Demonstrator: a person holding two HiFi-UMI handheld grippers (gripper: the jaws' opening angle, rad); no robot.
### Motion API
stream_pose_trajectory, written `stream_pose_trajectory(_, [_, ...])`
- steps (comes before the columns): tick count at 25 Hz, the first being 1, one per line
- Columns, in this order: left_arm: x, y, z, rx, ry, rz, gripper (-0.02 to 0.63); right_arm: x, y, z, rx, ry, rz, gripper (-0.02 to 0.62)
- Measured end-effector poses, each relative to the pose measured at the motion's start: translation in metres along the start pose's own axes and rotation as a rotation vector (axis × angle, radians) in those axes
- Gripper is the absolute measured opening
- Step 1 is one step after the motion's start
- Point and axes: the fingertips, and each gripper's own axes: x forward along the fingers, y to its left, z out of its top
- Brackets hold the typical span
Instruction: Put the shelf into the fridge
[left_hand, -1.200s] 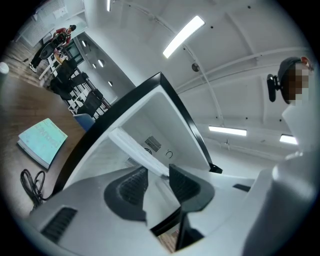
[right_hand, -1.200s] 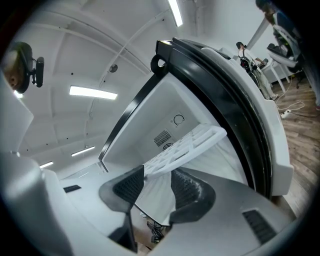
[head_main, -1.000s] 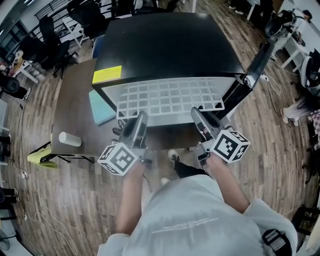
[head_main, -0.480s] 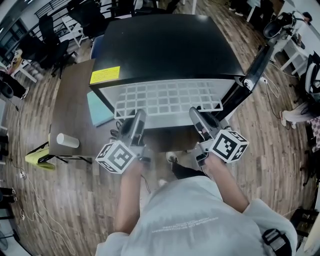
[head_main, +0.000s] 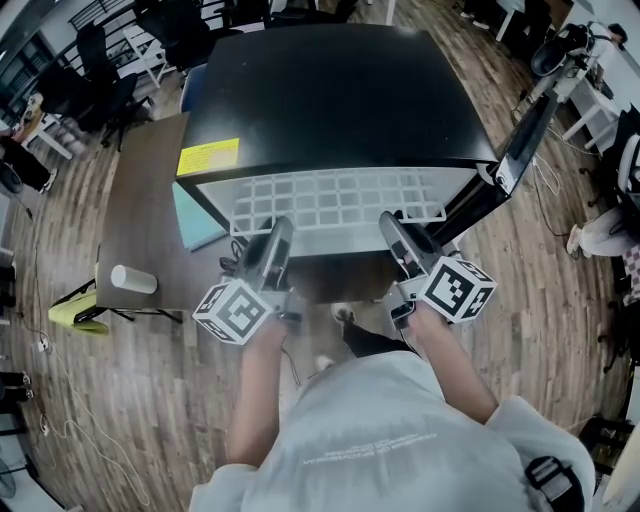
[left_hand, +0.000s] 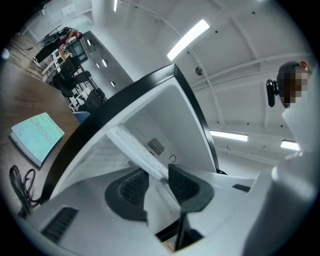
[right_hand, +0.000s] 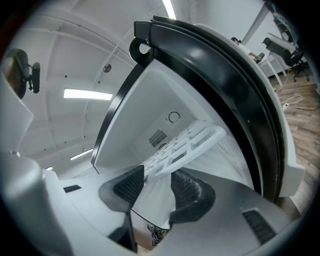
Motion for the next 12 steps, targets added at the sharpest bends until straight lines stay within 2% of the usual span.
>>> stream_pose_trajectory(12, [0.008,0.005,0.004,0.015,0.01,-0.016,0.129,0.013,-0.006,0.006,0.005,-0.012,-0.013,0.176])
